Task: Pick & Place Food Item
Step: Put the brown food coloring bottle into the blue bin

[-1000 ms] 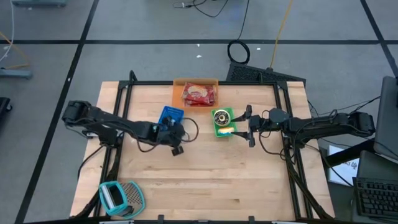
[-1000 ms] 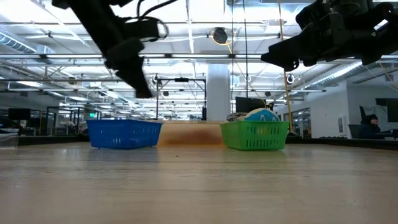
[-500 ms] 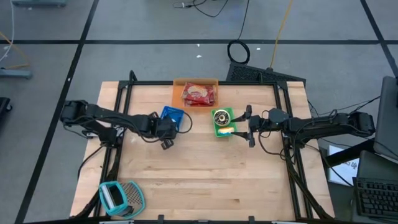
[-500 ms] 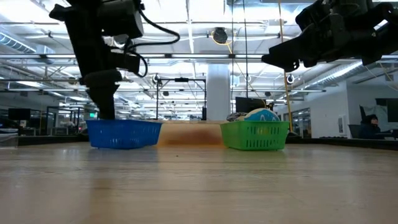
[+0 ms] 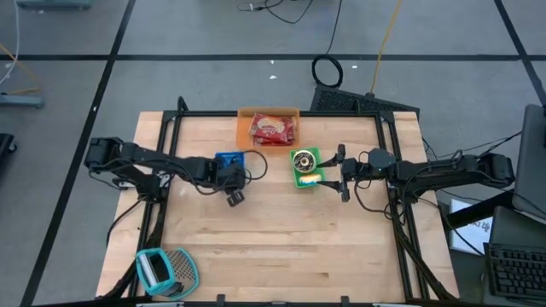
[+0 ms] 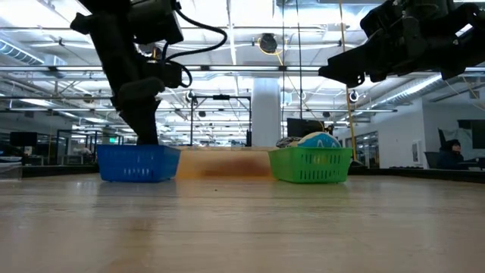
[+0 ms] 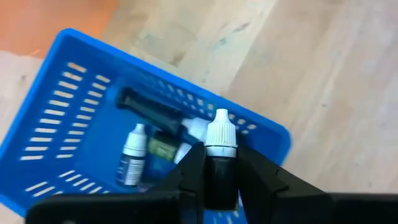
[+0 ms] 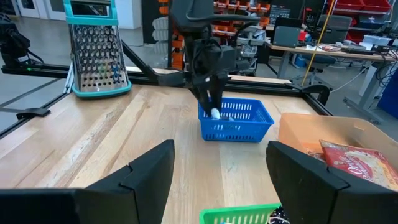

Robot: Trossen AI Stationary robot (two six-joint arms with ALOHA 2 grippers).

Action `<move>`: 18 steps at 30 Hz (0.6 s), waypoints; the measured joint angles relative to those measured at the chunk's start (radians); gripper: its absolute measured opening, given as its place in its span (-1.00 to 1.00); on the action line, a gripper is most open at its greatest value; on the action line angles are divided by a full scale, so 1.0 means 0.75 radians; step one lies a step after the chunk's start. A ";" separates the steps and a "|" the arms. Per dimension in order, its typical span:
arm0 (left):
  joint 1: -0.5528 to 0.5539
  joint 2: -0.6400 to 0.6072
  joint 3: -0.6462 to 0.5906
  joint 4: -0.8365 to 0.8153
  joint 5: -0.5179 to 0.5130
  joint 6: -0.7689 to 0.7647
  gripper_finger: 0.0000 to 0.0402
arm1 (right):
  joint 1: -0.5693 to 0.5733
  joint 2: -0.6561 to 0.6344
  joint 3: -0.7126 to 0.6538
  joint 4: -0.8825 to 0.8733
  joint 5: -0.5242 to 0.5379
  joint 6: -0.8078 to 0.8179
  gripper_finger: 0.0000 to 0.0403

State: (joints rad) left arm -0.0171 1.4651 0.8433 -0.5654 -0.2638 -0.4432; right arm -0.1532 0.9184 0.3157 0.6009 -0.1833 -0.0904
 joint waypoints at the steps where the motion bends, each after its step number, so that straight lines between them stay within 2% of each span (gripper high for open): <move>1: 0.007 0.000 0.000 -0.003 -0.001 0.001 -0.67 | 0.000 0.000 0.000 0.000 0.000 0.000 0.20; 9: 0.071 -0.038 0.000 -0.119 -0.113 0.038 -0.67 | 0.000 0.000 0.000 -0.006 0.000 0.004 0.20; 18: 0.260 -0.042 0.000 -0.093 -0.042 0.193 -0.67 | 0.000 0.000 0.000 0.012 0.000 -0.009 0.20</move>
State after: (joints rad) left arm 0.1781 1.4334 0.8433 -0.6353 -0.2949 -0.2988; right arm -0.1532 0.9187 0.3157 0.6095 -0.1833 -0.0968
